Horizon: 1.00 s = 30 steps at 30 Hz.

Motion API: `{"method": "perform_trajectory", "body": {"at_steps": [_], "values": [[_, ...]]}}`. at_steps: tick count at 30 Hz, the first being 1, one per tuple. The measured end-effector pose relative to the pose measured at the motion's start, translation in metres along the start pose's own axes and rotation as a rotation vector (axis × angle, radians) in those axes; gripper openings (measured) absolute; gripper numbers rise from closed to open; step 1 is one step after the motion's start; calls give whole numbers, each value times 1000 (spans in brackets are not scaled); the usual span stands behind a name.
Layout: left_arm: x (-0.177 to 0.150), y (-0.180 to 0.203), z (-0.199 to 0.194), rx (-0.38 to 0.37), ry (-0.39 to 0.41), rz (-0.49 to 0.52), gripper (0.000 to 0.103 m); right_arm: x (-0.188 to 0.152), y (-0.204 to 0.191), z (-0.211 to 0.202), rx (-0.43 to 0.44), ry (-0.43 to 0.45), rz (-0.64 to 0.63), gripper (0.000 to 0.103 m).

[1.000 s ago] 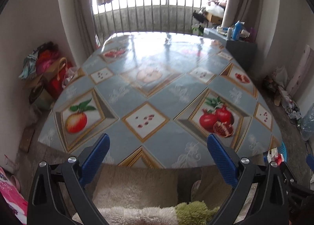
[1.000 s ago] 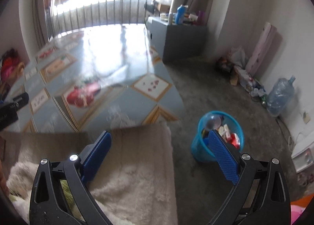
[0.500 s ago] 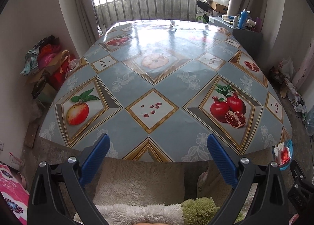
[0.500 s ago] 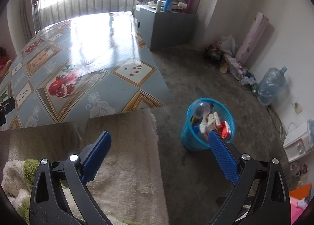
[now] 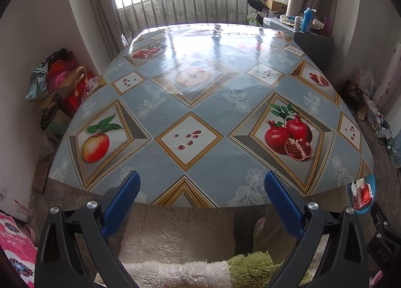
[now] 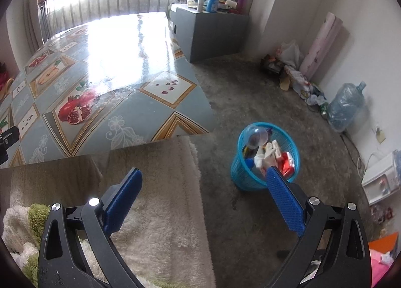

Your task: Collect trash

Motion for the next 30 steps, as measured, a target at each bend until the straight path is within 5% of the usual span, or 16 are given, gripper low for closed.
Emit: {"method": "perform_trajectory", "body": {"at_steps": [30], "values": [[3, 20, -6, -58, 11, 68, 97, 5, 11, -5, -3, 18, 11, 95]]}}
Point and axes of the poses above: each gripper's, at about its wrist camera, not at the fingertips, and z roughly the way its jaws point, y to its right, x to its top, the point moved 4 cm from there along z, roughly the way its jaws point, and after that the axes turned 7 degrees about -y, right-handed, at the moved point
